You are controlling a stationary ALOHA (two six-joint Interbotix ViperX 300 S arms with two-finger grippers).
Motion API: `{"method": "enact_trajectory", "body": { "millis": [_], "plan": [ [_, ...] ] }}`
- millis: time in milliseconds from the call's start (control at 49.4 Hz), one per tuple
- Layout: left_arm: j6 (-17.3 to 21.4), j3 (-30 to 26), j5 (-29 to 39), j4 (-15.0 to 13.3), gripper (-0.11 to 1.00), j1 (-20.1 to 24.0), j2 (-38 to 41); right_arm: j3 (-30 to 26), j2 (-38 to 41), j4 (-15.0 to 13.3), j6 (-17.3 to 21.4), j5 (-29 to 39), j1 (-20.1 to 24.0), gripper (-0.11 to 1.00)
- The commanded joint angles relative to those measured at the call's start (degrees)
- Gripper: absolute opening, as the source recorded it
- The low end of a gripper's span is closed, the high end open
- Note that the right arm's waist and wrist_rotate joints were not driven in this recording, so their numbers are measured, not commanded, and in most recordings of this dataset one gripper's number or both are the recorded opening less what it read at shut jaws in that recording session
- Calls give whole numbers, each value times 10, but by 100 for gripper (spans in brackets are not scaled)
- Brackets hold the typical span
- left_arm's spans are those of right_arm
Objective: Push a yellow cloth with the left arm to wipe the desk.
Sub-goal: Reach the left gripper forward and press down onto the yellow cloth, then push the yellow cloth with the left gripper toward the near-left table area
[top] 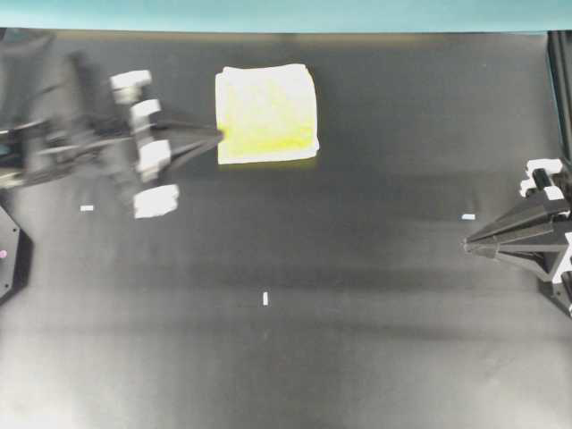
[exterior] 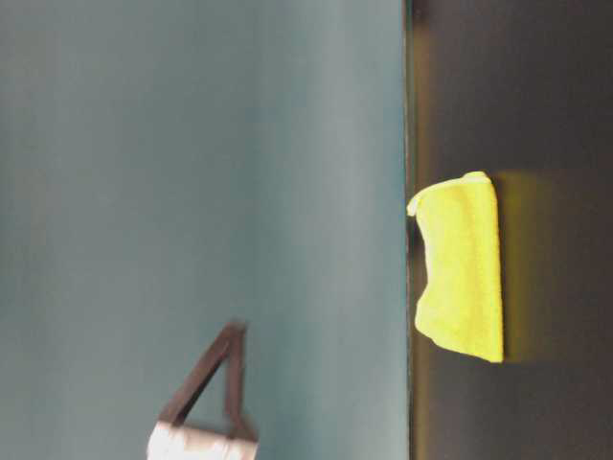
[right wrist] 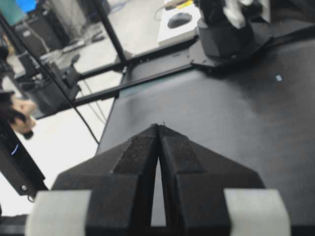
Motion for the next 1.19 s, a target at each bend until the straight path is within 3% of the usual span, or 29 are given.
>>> {"method": "enact_trajectory", "body": {
  "millis": [0, 202, 263, 466, 607, 992, 1174],
  "plan": [
    [-2, -49, -4, 3, 14, 13, 58, -10, 2, 1, 0, -3, 0, 0],
    [-5, -110, 36, 2, 71, 52, 152, -9, 3, 2, -1, 1, 0, 0],
    [-5, -120, 43, 2, 83, 65, 174, -9, 2, 3, -1, 4, 0, 0],
    [-8, -144, 47, 2, 75, 103, 248, -9, 2, 2, -1, 5, 0, 0],
    [-10, -159, 47, 2, 78, 111, 287, -9, 2, 3, -1, 5, 0, 0],
    [-11, -144, 88, 2, 84, 106, 314, -8, 2, 3, 0, 5, 0, 0],
    [-9, -114, 85, 3, 84, 75, 309, -8, 2, 3, 0, 5, 0, 0]
  ]
}}
